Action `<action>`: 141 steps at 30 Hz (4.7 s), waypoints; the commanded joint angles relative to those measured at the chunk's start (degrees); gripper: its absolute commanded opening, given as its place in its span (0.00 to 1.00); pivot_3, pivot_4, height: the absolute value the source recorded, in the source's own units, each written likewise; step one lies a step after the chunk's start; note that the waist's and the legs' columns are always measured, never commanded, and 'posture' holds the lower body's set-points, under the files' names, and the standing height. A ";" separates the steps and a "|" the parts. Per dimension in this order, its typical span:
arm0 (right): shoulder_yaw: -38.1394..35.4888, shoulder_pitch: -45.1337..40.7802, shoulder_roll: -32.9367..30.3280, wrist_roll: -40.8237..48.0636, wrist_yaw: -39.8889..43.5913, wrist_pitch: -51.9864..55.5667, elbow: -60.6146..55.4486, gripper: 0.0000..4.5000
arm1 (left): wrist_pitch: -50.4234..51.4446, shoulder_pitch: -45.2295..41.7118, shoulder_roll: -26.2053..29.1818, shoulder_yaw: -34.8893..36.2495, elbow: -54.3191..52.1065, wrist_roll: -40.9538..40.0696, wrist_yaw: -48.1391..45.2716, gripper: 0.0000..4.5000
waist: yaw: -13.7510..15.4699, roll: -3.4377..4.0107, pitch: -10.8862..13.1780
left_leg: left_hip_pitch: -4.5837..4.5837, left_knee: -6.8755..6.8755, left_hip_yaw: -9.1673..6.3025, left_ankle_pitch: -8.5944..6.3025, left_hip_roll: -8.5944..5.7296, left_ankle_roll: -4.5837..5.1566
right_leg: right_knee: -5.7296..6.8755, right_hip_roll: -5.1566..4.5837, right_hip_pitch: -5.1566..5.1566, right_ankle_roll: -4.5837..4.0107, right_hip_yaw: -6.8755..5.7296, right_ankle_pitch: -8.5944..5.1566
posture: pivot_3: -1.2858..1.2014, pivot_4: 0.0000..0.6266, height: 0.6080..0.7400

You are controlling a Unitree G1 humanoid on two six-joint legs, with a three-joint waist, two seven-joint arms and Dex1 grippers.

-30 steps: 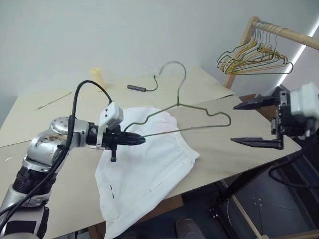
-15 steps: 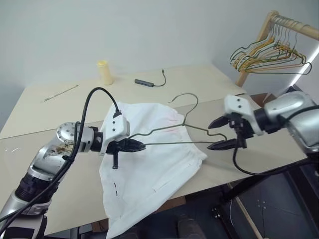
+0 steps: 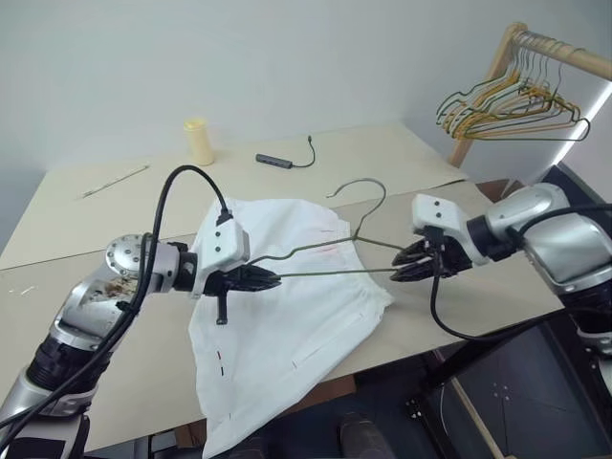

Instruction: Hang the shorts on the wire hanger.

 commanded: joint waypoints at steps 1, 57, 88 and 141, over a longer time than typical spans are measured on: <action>-2.64 0.63 -0.50 -0.10 0.55 -0.75 -1.99 0.07 | -0.22 -0.47 0.01 1.46 -0.89 -1.17 -0.32 0.00 | 0.00 0.00 0.00 | 0.00 0.00 0.00 0.00 0.00 0.00 | 0.01 0.00 0.00 0.00 0.00 0.00 | 0.44 0.00 1.00; -9.80 9.49 1.45 11.32 -2.04 25.65 23.92 0.00 | 7.61 6.50 1.43 20.01 -0.88 -21.09 -1.37 1.00 | 3.97 0.13 0.50 | 0.89 0.03 0.08 -0.10 0.10 0.16 | -0.12 0.16 0.95 0.05 0.02 -0.06 | 0.48 0.06 1.00; 5.70 -12.44 16.70 -10.57 12.03 8.03 59.26 0.00 | 6.34 11.56 2.97 22.77 -5.11 -20.68 1.08 1.00 | 6.54 0.16 0.54 | 0.85 -0.09 0.07 -0.10 0.04 0.11 | -0.18 0.21 0.81 -0.04 -0.02 -0.03 | 0.52 0.05 1.00; -3.70 0.50 9.97 -13.85 -8.16 -4.65 -13.22 0.00 | -44.30 -30.11 -1.93 -7.74 50.77 16.54 -24.36 0.79 | 4.75 0.01 0.44 | 0.08 0.04 0.08 0.08 -0.01 -0.13 | 0.16 0.32 -0.03 -0.10 -0.05 -0.02 | 0.47 0.00 1.00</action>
